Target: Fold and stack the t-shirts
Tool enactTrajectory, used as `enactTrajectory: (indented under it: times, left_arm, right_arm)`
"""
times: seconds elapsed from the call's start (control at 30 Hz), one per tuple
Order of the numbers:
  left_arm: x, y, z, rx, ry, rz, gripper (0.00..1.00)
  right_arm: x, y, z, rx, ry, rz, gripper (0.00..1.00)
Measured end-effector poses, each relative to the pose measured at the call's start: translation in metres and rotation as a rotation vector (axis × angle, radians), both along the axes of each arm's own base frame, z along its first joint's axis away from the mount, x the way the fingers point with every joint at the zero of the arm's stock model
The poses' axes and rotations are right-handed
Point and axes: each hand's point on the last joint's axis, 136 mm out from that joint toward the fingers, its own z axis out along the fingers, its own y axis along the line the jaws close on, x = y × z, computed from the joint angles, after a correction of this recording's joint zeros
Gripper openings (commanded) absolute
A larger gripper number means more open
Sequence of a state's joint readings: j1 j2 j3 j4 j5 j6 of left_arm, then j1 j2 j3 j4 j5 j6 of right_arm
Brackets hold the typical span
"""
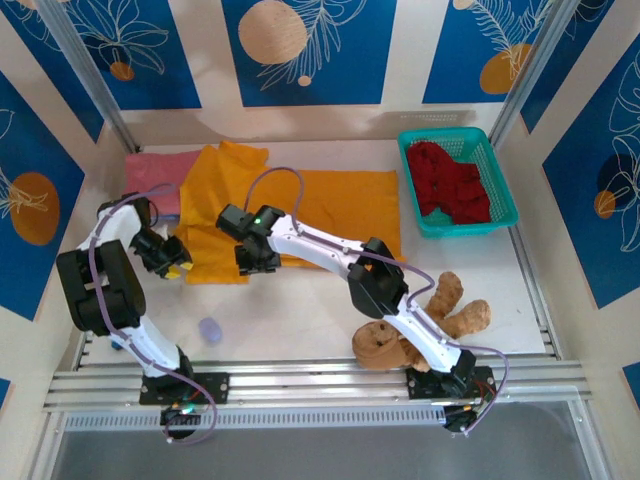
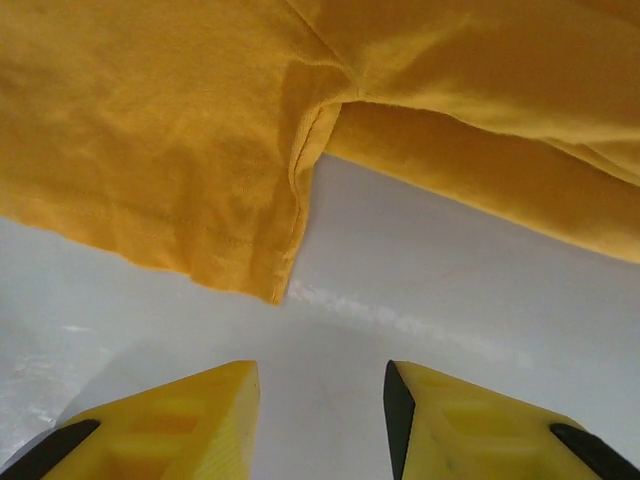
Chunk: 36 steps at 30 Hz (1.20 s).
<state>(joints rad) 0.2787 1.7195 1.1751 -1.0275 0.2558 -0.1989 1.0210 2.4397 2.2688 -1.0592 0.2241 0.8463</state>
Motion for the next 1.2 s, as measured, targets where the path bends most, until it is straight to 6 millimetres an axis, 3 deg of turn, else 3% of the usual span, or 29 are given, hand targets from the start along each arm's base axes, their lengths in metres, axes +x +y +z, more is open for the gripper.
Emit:
enactTrajectory:
  times: [0.23,0.5,0.7,1.03,1.2]
  left_arm:
    - [0.001,-0.005,-0.021,-0.007,0.051,-0.021,0.30]
    - [-0.012,-0.005,-0.045,0.000,0.109,-0.026,0.25]
    - [-0.013,-0.005,-0.045,0.001,0.107,-0.027,0.22]
    - [-0.009,-0.007,-0.041,-0.002,0.082,-0.030,0.04]
    - [-0.001,-0.012,-0.033,-0.033,0.048,-0.026,0.00]
  right_arm:
    - [0.006,0.008,-0.024,0.014,0.020,0.033,0.37]
    - [0.008,0.023,-0.026,0.064,0.028,0.075,0.31]
    - [0.005,0.027,-0.035,0.072,0.054,0.088,0.29]
    - [0.010,0.027,-0.039,0.107,0.099,0.093,0.03]
    - [0.016,0.024,-0.038,0.128,0.121,0.096,0.00]
